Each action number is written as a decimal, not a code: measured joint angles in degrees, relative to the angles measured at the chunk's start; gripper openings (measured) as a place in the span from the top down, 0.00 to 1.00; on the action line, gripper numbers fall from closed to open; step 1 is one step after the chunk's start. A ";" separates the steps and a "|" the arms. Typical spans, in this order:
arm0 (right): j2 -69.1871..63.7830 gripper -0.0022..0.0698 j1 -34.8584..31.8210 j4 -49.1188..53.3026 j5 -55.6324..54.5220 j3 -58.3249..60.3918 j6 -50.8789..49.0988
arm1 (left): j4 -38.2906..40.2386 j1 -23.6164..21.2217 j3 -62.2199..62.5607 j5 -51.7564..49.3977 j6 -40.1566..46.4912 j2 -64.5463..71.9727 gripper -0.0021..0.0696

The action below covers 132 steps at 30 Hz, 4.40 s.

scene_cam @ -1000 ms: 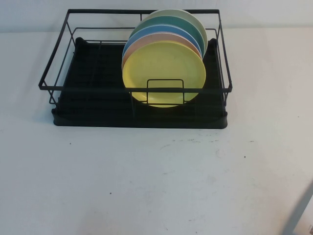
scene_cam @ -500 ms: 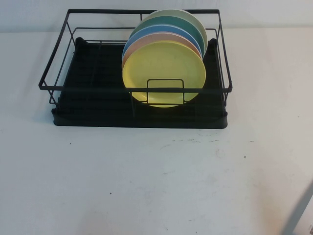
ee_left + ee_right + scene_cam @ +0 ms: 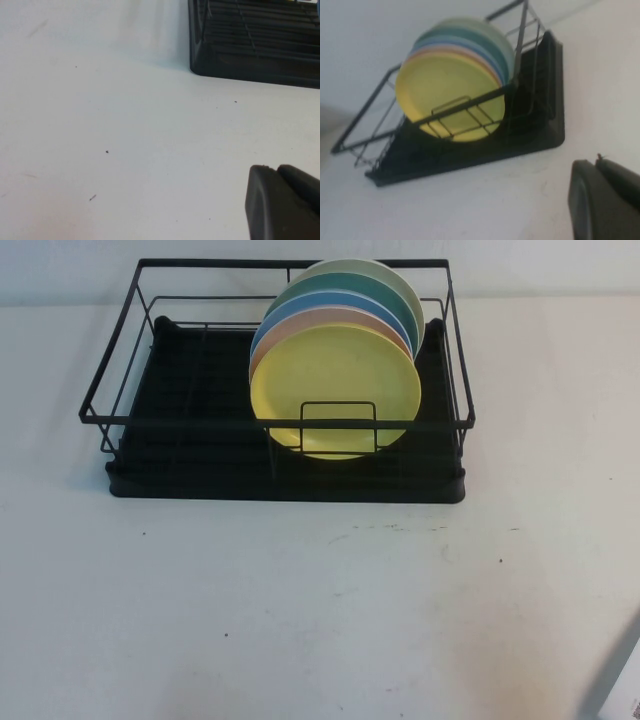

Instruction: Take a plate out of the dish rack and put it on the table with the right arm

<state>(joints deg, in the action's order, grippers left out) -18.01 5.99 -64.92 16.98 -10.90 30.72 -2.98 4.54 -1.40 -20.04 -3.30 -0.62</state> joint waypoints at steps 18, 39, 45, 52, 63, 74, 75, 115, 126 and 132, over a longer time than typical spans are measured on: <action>-65.32 1.00 4.57 7.34 18.43 -54.56 26.86 | 0.00 0.00 0.00 0.00 0.00 0.00 0.98; -86.96 0.75 18.01 21.02 15.54 -79.95 40.09 | 0.00 0.00 0.00 0.00 0.00 0.00 0.98; -90.58 0.70 18.62 22.77 13.00 -83.16 42.80 | 0.00 0.00 0.00 0.00 0.00 0.00 0.98; -93.15 0.70 18.86 24.90 12.44 -86.25 44.61 | 0.00 0.00 0.00 0.00 0.00 0.00 0.98; -93.55 0.70 18.96 25.59 12.80 -86.57 47.79 | 0.00 0.00 0.00 0.00 0.00 0.00 0.98; -89.24 0.70 18.96 25.92 14.71 -86.70 48.13 | 0.00 0.00 0.00 0.00 0.00 0.00 0.98; -89.24 0.70 18.96 26.03 14.71 -86.70 48.37 | 0.00 0.00 0.00 0.00 0.00 0.00 0.98; -97.56 0.80 18.96 26.89 4.96 -86.70 52.54 | 0.00 0.00 0.00 0.00 0.00 0.00 0.98; -95.11 0.87 19.10 26.91 8.42 -86.70 52.43 | 0.00 0.00 0.00 0.00 0.00 0.00 0.98; -87.83 0.87 19.10 31.87 9.67 -86.60 47.03 | 0.00 0.00 0.00 0.00 0.00 0.00 0.98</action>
<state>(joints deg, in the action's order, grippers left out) -105.85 25.09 -33.05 26.65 -97.49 77.75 -2.98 4.54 -1.40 -20.04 -3.30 -0.62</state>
